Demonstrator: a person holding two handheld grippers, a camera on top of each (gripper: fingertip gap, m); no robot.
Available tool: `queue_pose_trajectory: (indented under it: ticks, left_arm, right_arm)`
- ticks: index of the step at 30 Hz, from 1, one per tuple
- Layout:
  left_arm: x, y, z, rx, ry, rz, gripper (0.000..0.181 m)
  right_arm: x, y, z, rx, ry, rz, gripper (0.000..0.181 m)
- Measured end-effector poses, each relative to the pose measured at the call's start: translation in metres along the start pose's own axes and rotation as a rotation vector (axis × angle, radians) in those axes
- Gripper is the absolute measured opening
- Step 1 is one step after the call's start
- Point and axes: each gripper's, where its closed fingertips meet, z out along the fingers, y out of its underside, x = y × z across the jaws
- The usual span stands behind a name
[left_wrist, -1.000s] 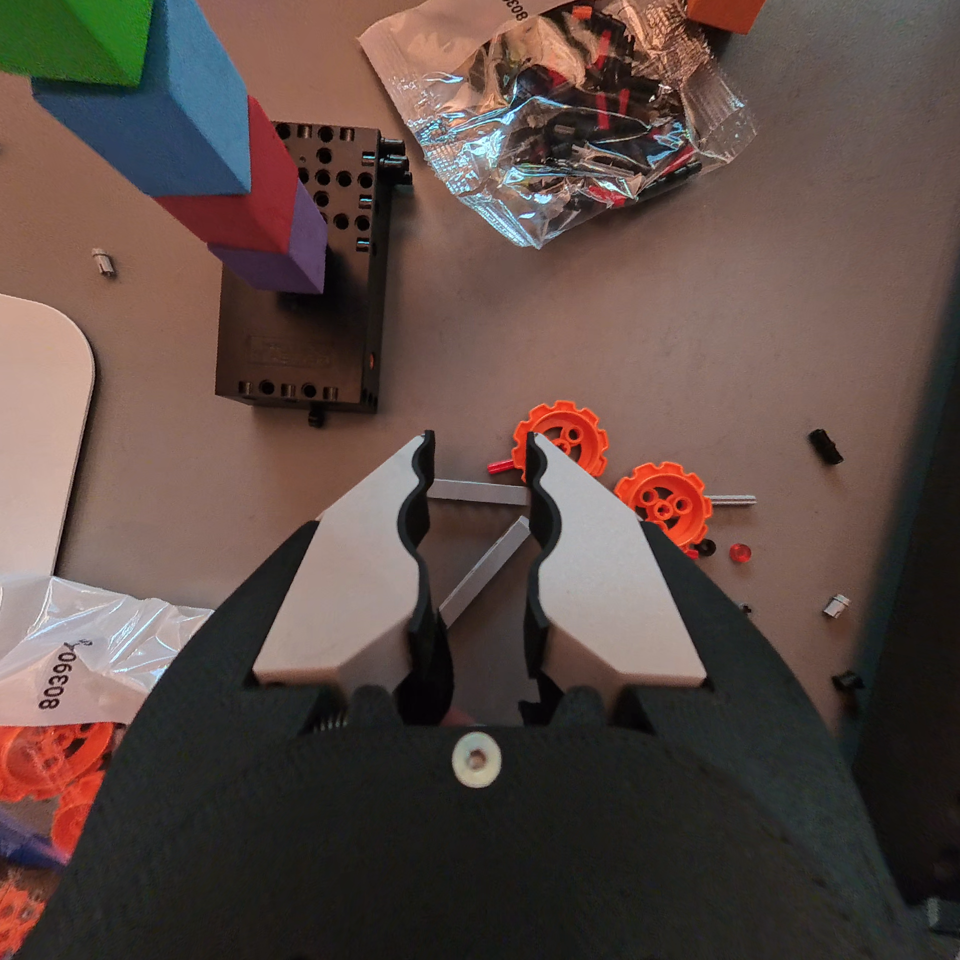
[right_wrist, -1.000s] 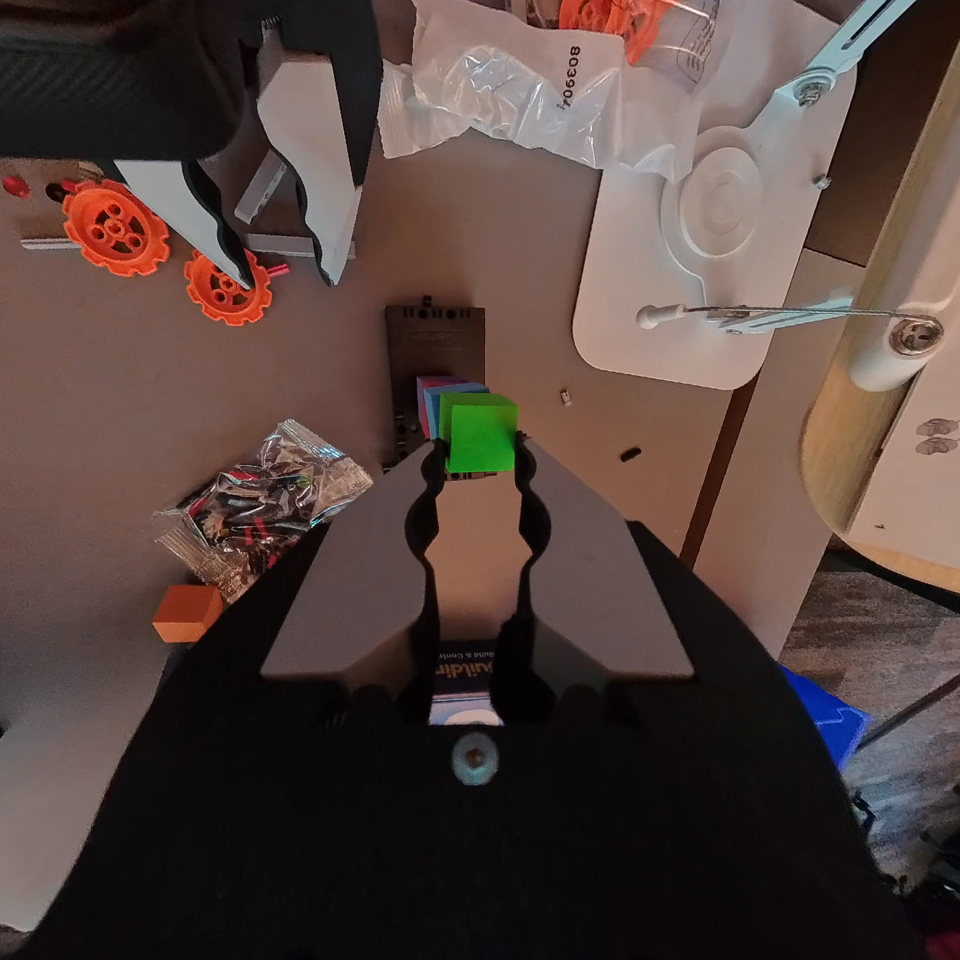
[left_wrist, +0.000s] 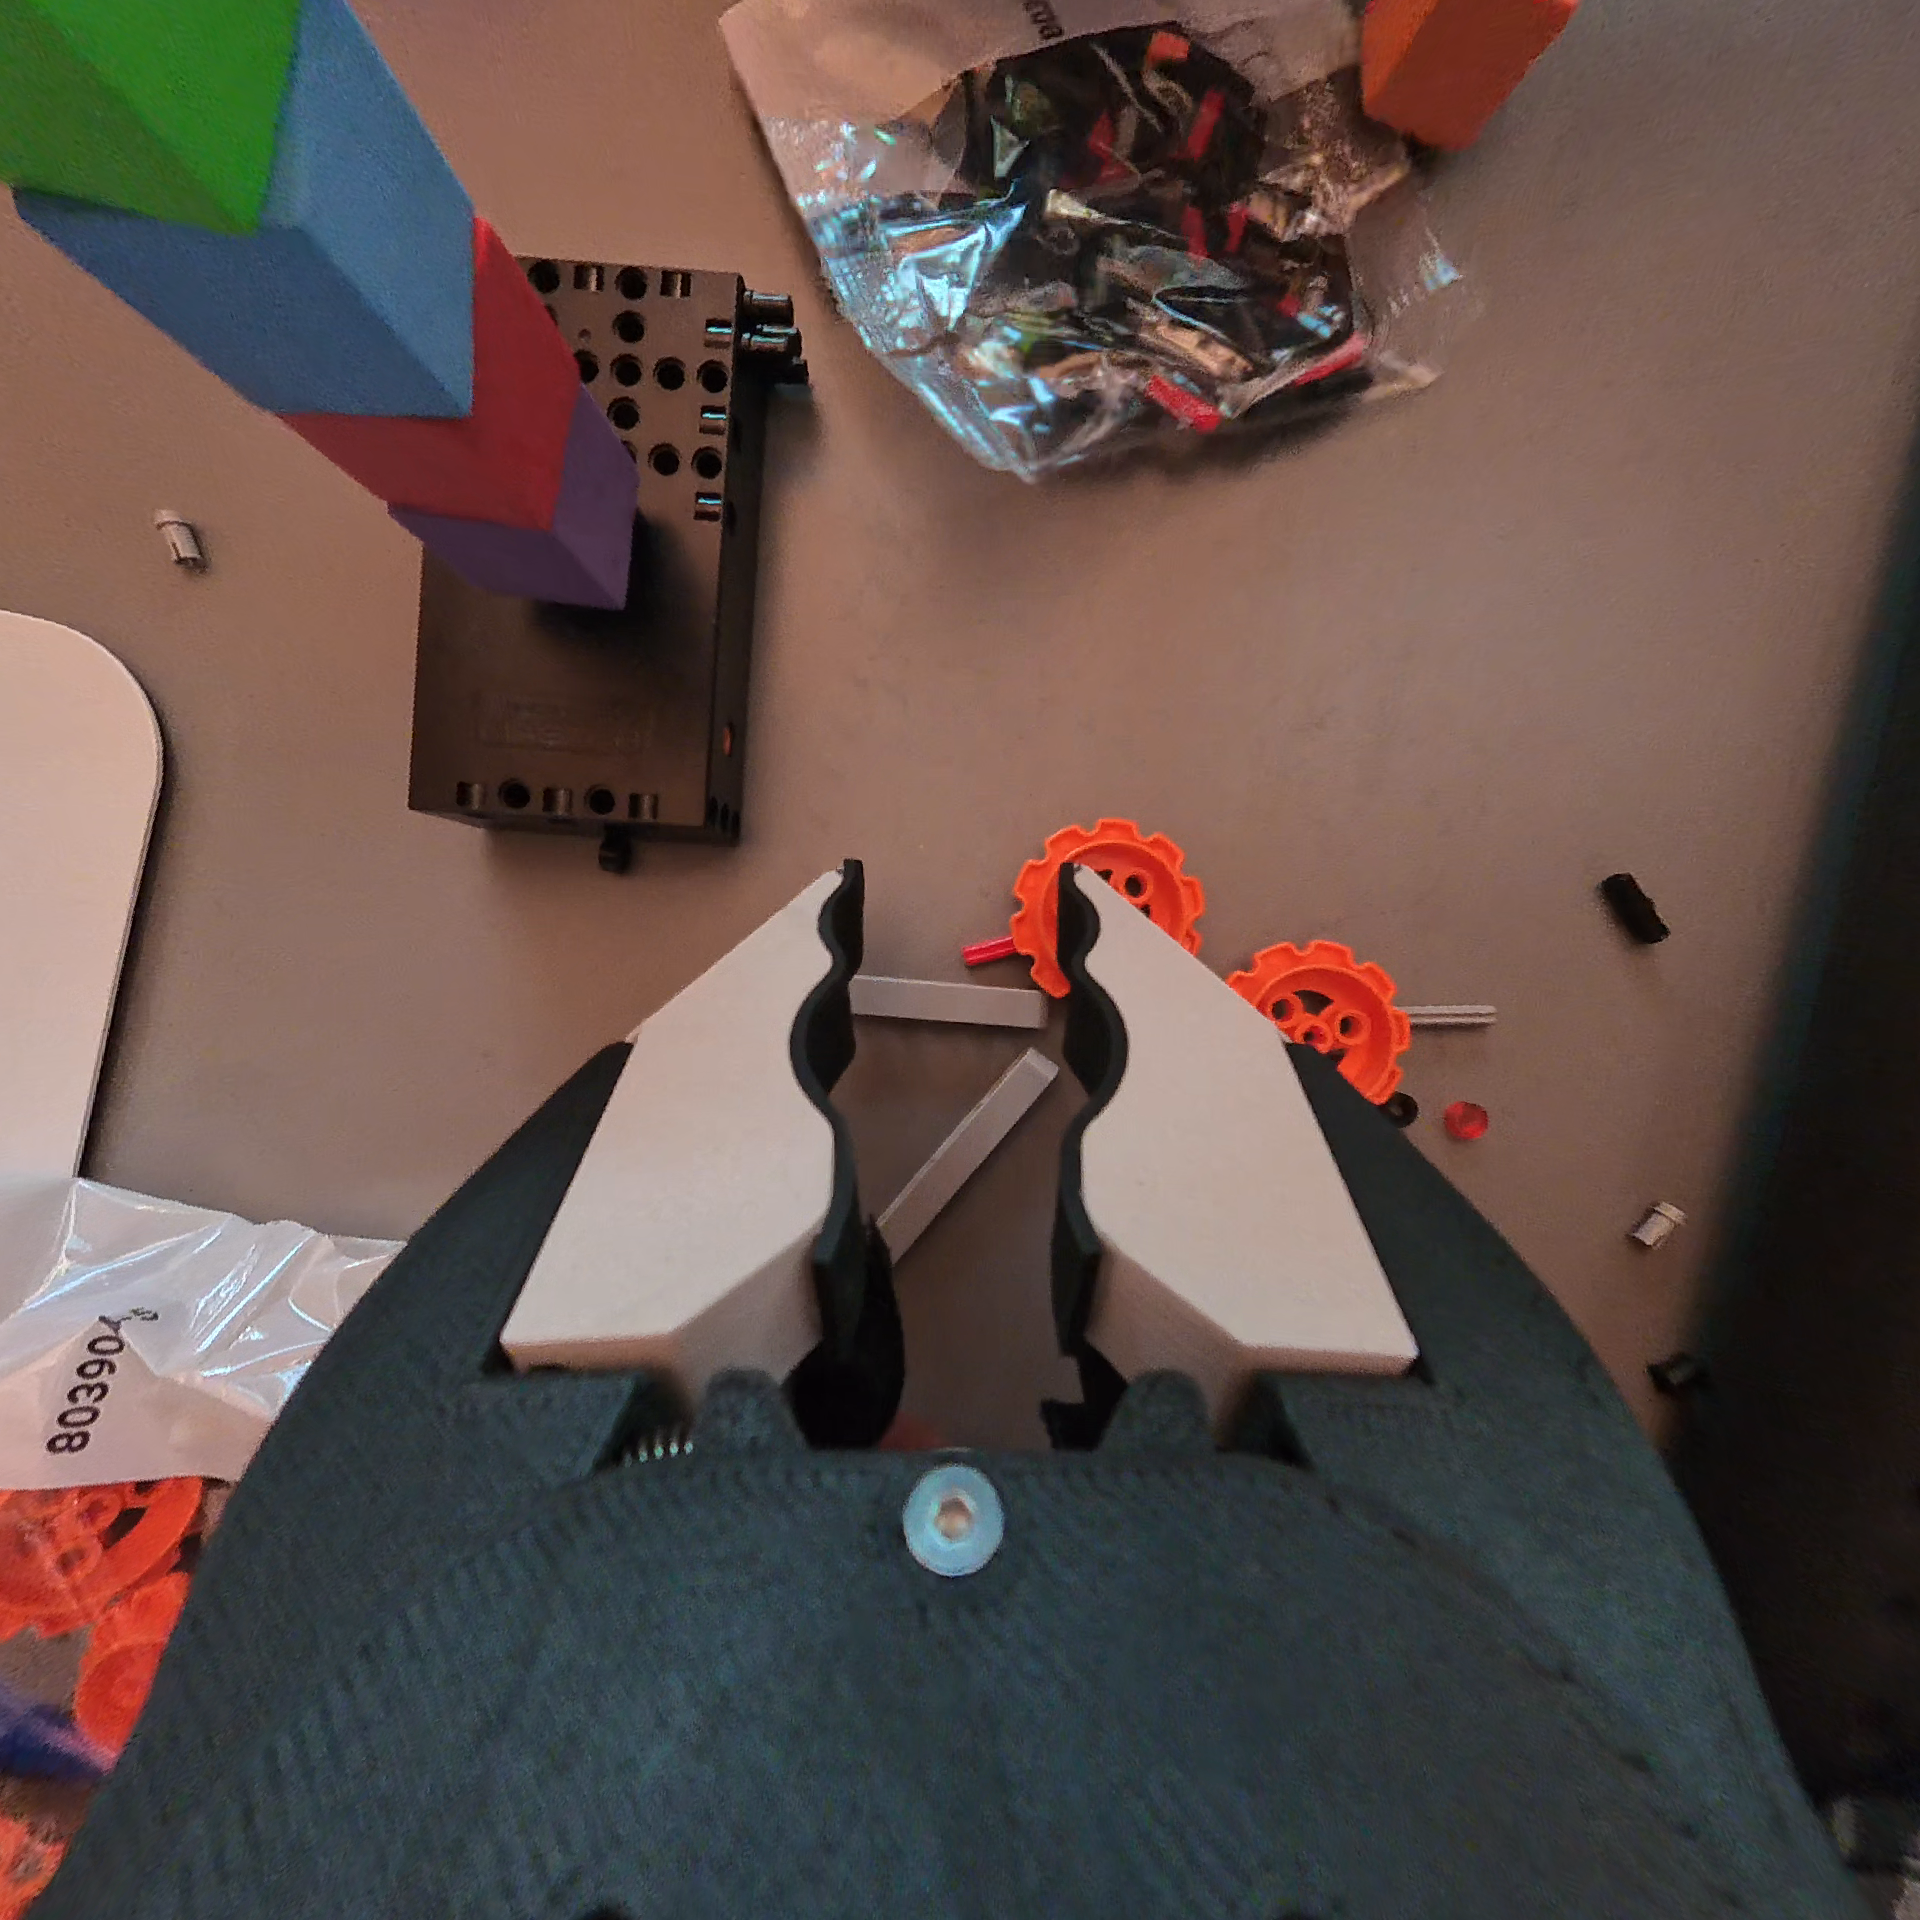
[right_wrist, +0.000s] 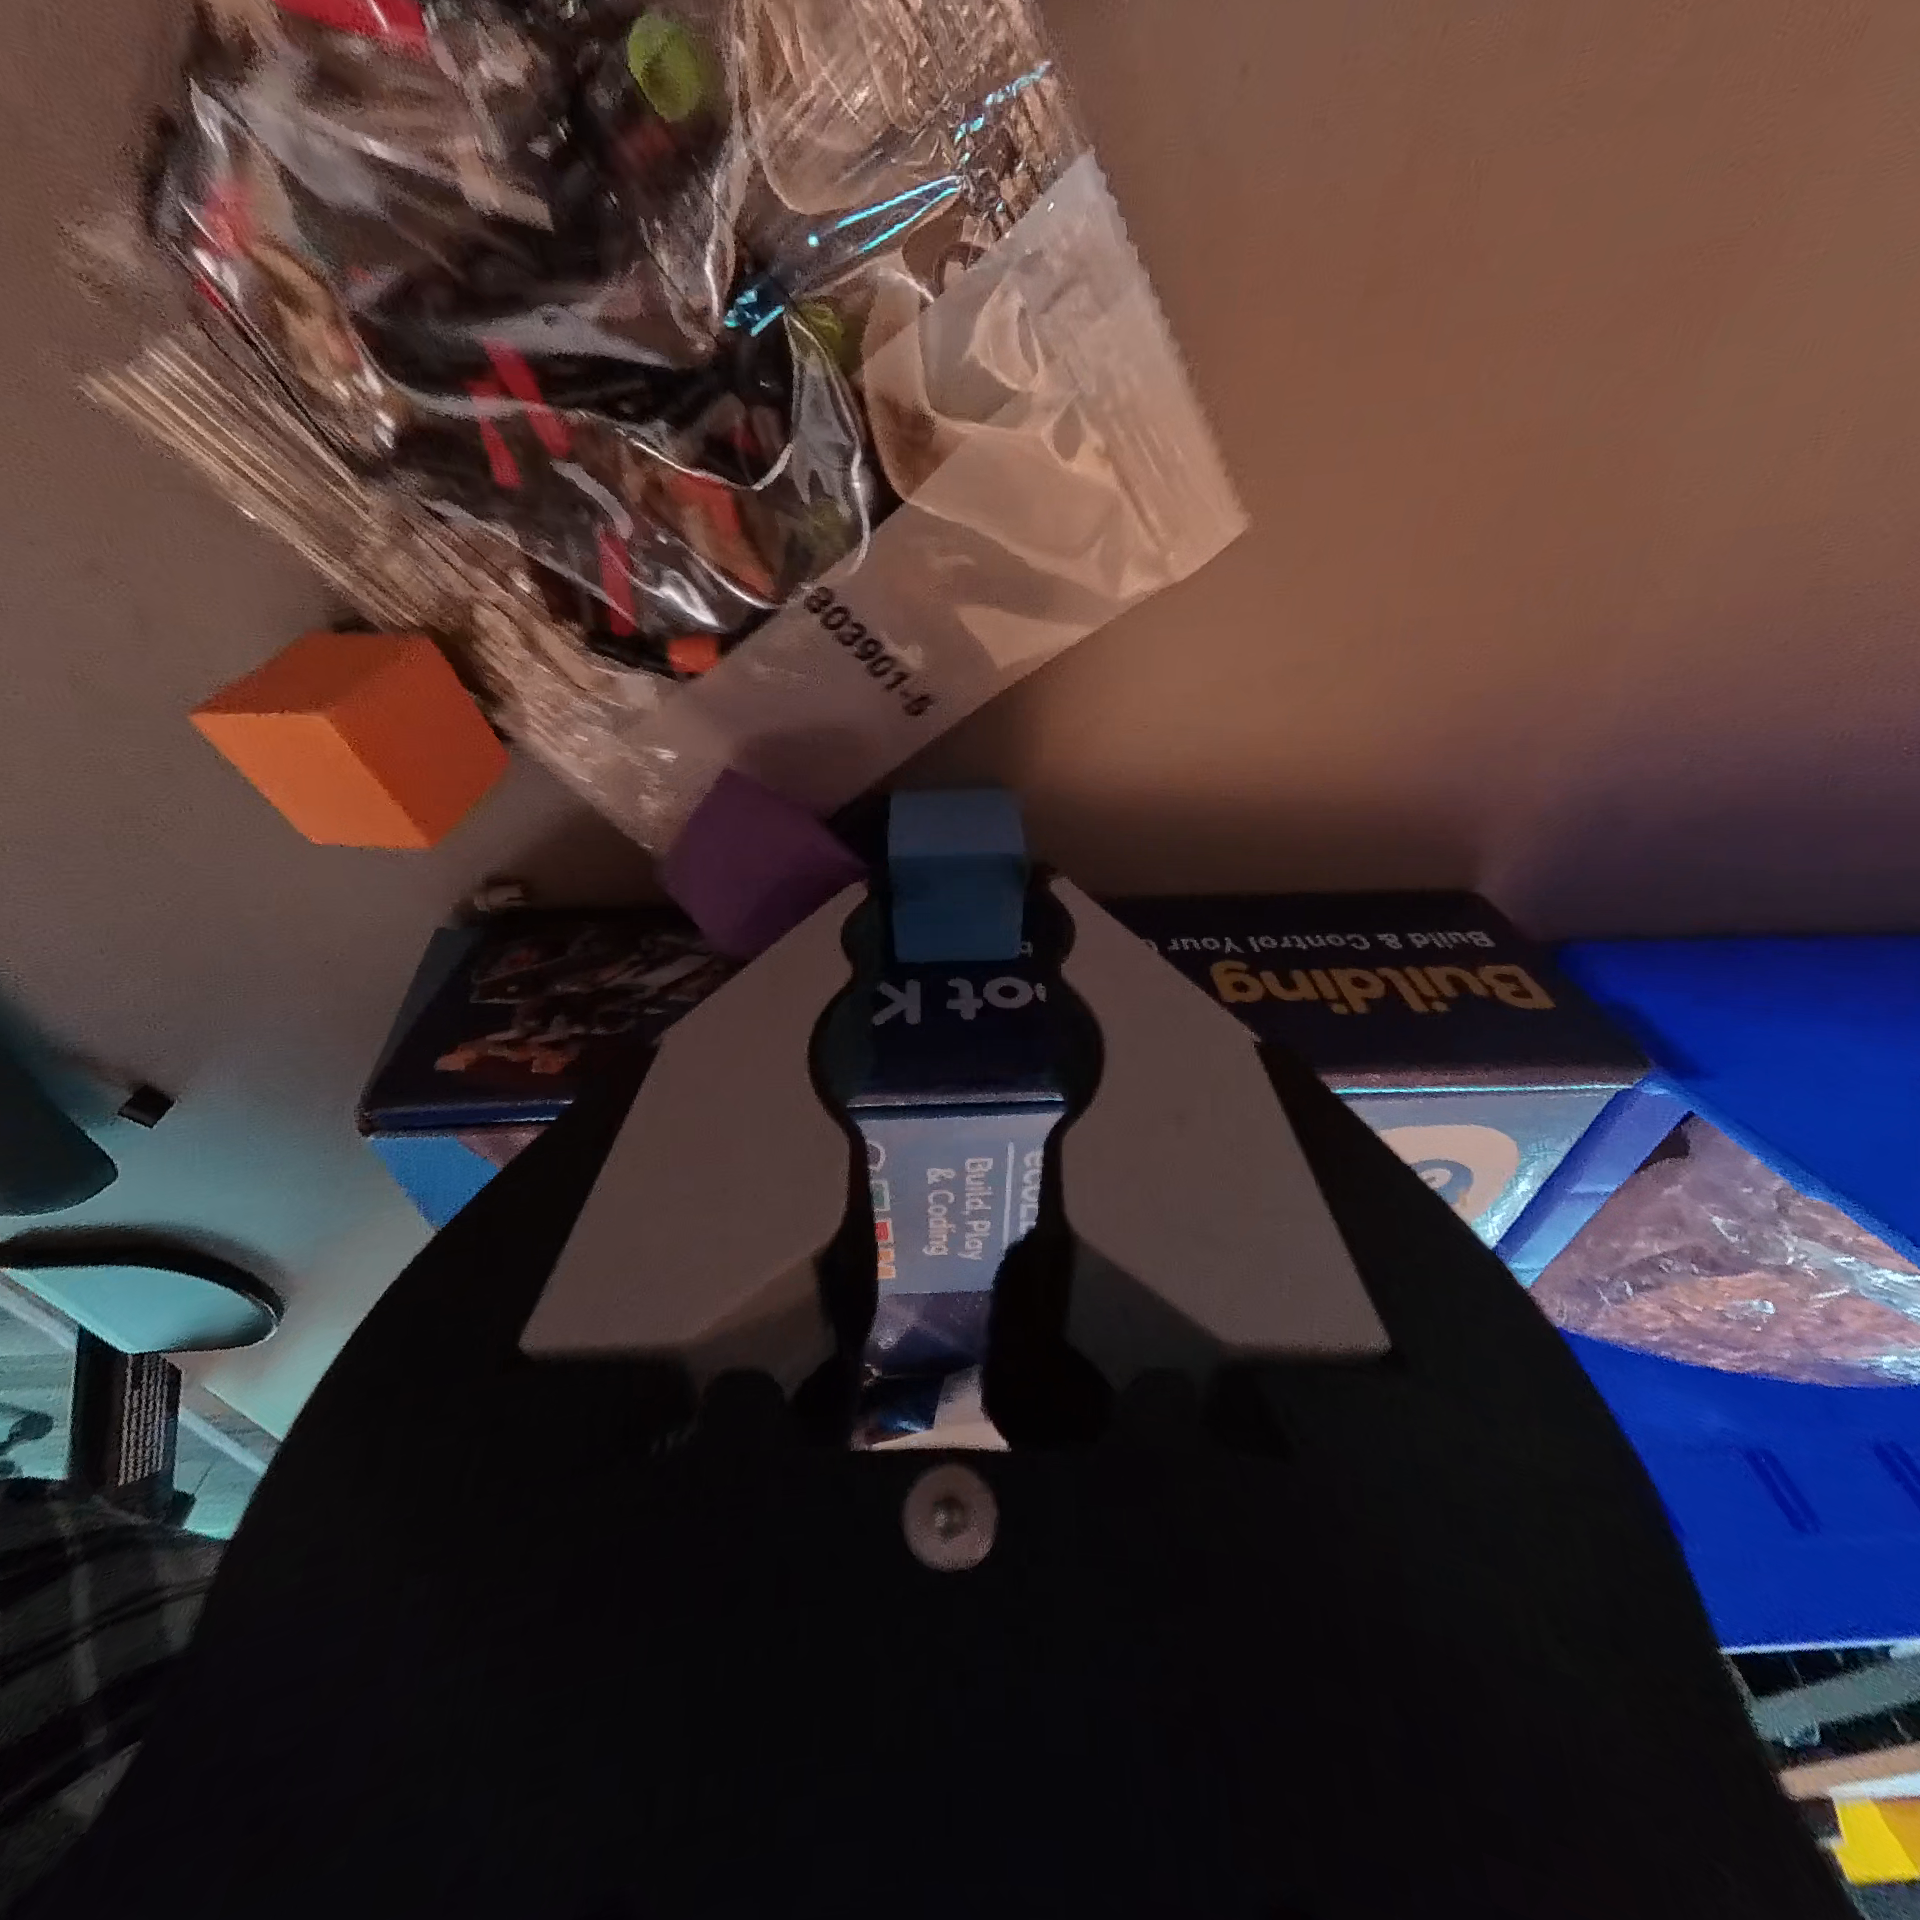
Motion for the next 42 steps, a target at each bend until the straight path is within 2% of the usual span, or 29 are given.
queue_pose_trajectory:
  ticks: [4,6,10,13,18,20,23,30,42]
  left_arm:
    - [0.000,0.001,-0.001,-0.001,0.000,0.000,0.036]
    - [0.000,0.001,-0.002,0.003,-0.002,-0.001,0.036]
    - [-0.001,0.000,-0.004,0.009,-0.007,-0.001,0.036]
    - [-0.003,0.000,-0.004,0.010,-0.017,-0.002,0.036]
    - [-0.009,-0.002,-0.006,0.030,-0.043,-0.008,0.036]
    - [-0.010,-0.002,-0.006,0.030,-0.046,-0.009,0.036]
    - [-0.011,-0.001,-0.006,0.030,-0.048,-0.010,0.036]
    - [-0.011,-0.001,-0.006,0.033,-0.049,-0.011,0.036]
    - [-0.010,0.000,-0.005,0.028,-0.042,-0.011,0.036]
  right_arm:
    - [-0.002,0.004,0.007,-0.023,-0.026,0.017,0.029]
    - [-0.002,0.003,0.009,-0.019,-0.029,0.013,0.024]
    - [0.002,-0.005,-0.004,0.048,-0.011,0.026,0.024]
    - [0.015,-0.033,-0.044,0.252,0.056,0.055,0.024]
    - [0.033,-0.101,-0.134,0.761,0.152,0.131,0.024]
    - [0.034,-0.122,-0.156,0.914,0.166,0.129,0.024]
    - [0.033,-0.145,-0.173,1.064,0.142,0.142,0.024]
    - [0.044,-0.163,-0.156,1.181,0.095,0.195,0.025]
    - [0.046,-0.162,-0.141,1.260,0.012,0.215,0.025]
